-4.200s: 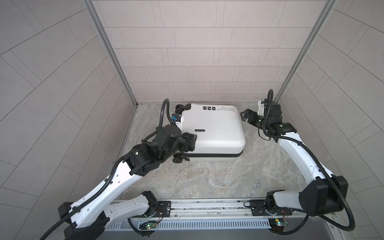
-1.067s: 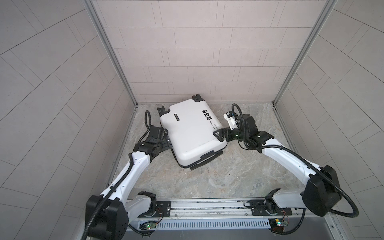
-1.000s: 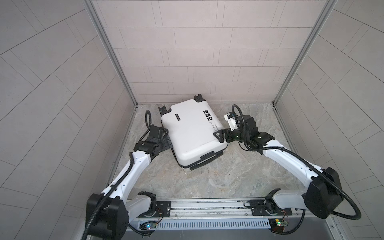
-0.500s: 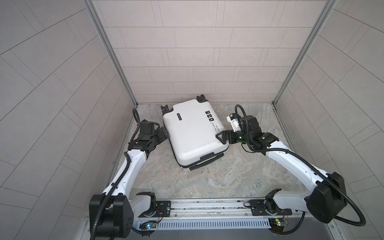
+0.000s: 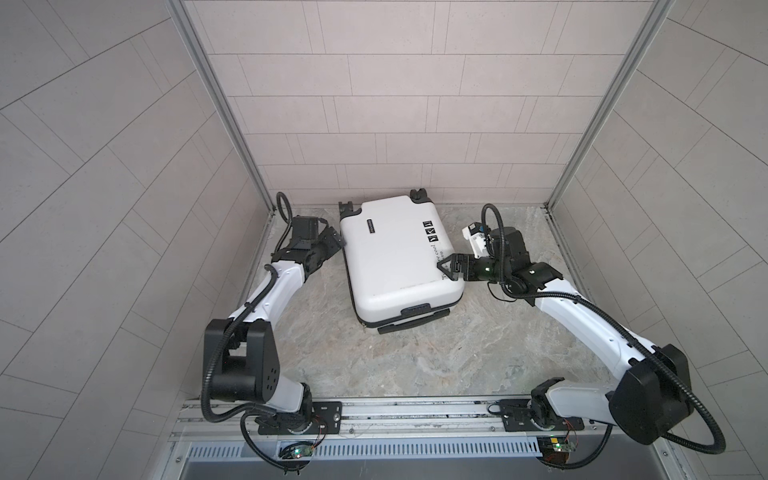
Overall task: Pack the luggage
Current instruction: 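Push the white suitcase square toward the back wall with both grippers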
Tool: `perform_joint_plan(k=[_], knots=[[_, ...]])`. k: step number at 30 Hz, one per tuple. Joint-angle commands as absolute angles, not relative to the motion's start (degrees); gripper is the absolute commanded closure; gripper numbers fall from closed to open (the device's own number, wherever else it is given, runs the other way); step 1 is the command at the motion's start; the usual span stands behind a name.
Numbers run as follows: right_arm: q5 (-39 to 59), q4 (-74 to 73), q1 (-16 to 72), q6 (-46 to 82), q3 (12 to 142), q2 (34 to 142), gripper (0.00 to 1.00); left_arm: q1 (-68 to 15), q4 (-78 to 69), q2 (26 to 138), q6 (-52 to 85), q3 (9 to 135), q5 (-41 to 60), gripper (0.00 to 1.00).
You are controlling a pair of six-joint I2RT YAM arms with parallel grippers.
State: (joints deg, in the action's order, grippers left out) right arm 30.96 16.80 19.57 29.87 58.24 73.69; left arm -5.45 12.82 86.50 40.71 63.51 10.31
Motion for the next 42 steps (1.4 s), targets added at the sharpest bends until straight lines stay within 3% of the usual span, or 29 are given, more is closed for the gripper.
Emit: perform_joint_plan(k=[1,8,14,23,28,32,39,42], knots=[[34.5,14.9,18.0,31.3,57.3,74.8,0.0,-10.6,11.1,89.9,41.1,66.0,14.9,0.09],[33.9,17.1,15.2,29.5,58.9,75.2,0.0,-14.7,10.0,95.1,41.2,71.0,14.8,0.09],[30.8,25.7,15.2,23.3,58.6,69.2,0.0,-14.8,15.3,88.5,34.8,69.5,11.4,0.09],[30.6,33.0,17.6,21.9,48.4,54.7,0.0,-17.4,22.0,59.7,23.2,51.5,10.5,0.08],[27.9,34.7,22.4,22.5,43.7,49.4,0.0,-26.2,25.1,42.5,20.2,42.5,9.5,0.08],[24.2,35.4,25.6,22.9,42.6,49.3,0.0,-32.8,28.9,34.9,21.3,39.0,8.3,0.07],[21.7,30.6,26.2,23.9,43.3,55.2,0.0,-44.5,31.5,41.8,17.1,39.9,-2.3,0.07],[20.6,30.4,26.1,23.6,45.3,58.0,0.0,-45.6,30.0,47.9,15.0,40.5,-8.6,0.06]])
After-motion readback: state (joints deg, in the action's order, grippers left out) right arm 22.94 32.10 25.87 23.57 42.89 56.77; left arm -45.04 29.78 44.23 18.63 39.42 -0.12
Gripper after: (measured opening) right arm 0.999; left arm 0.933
